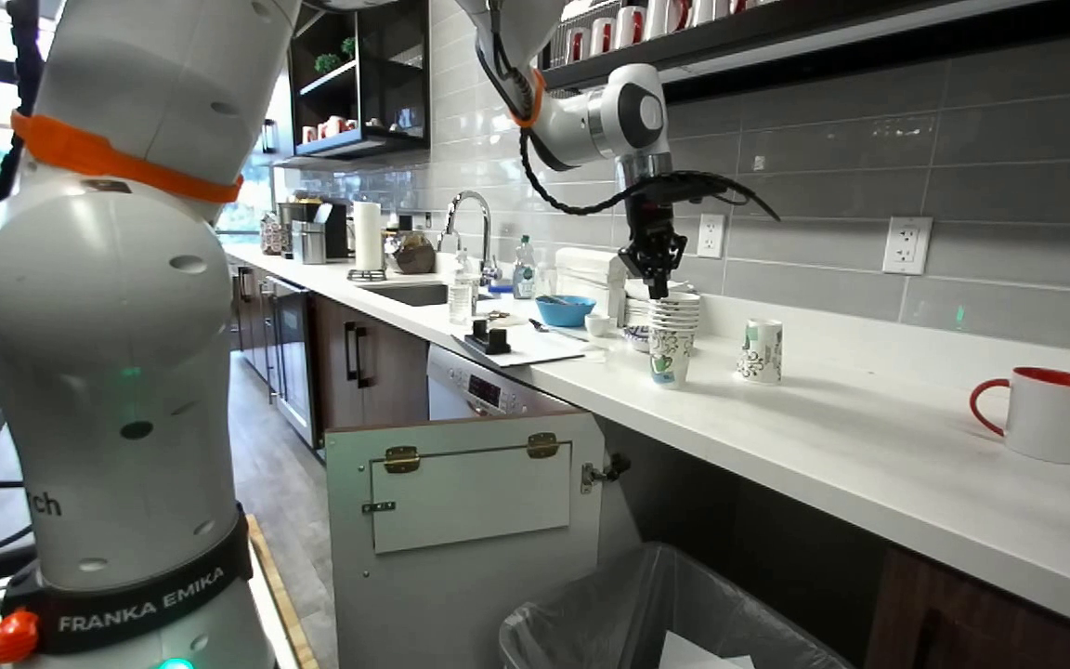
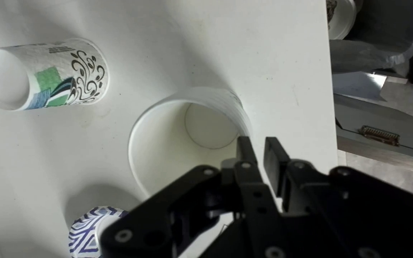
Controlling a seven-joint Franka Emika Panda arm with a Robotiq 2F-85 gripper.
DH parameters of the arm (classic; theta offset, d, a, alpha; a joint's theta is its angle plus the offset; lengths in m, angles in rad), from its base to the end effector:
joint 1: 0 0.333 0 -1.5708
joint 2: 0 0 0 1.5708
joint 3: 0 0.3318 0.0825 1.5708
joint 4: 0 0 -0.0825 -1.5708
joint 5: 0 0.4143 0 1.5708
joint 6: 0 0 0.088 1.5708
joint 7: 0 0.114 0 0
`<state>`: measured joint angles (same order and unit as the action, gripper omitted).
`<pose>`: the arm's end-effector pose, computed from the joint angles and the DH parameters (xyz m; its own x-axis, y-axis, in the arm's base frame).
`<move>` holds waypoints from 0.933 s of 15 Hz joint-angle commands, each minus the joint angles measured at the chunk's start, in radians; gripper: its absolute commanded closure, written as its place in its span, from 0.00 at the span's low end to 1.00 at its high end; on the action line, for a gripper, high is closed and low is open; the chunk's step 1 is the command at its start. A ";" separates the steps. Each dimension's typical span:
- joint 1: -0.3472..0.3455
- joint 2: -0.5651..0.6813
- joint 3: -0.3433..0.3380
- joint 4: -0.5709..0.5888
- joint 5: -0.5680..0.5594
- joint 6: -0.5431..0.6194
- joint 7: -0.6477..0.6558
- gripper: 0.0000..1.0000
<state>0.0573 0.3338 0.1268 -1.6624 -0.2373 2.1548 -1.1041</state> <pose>0.6949 0.1093 0.4274 0.1855 0.9788 -0.0871 0.9631 -0.1635 0.2136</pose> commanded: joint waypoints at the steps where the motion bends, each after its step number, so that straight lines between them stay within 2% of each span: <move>1: 0.003 0.030 -0.004 0.042 0.002 -0.034 -0.013 0.73; 2: 0.004 0.033 -0.004 0.046 0.001 -0.035 -0.012 0.59; 3: 0.004 0.036 -0.004 0.049 0.001 -0.035 -0.012 0.50; 5: 0.004 0.039 -0.004 0.052 0.002 -0.035 -0.013 0.56; 6: 0.004 0.041 -0.004 0.054 0.002 -0.035 -0.013 0.79; 7: 0.004 0.042 -0.004 0.056 0.002 -0.035 -0.013 0.80; 10: 0.004 0.049 -0.003 0.063 0.002 -0.035 -0.014 1.00; 14: 0.004 0.052 -0.003 0.068 0.002 -0.035 -0.013 0.99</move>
<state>0.0574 0.3674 0.1268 -1.6244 -0.2373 2.1547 -1.1041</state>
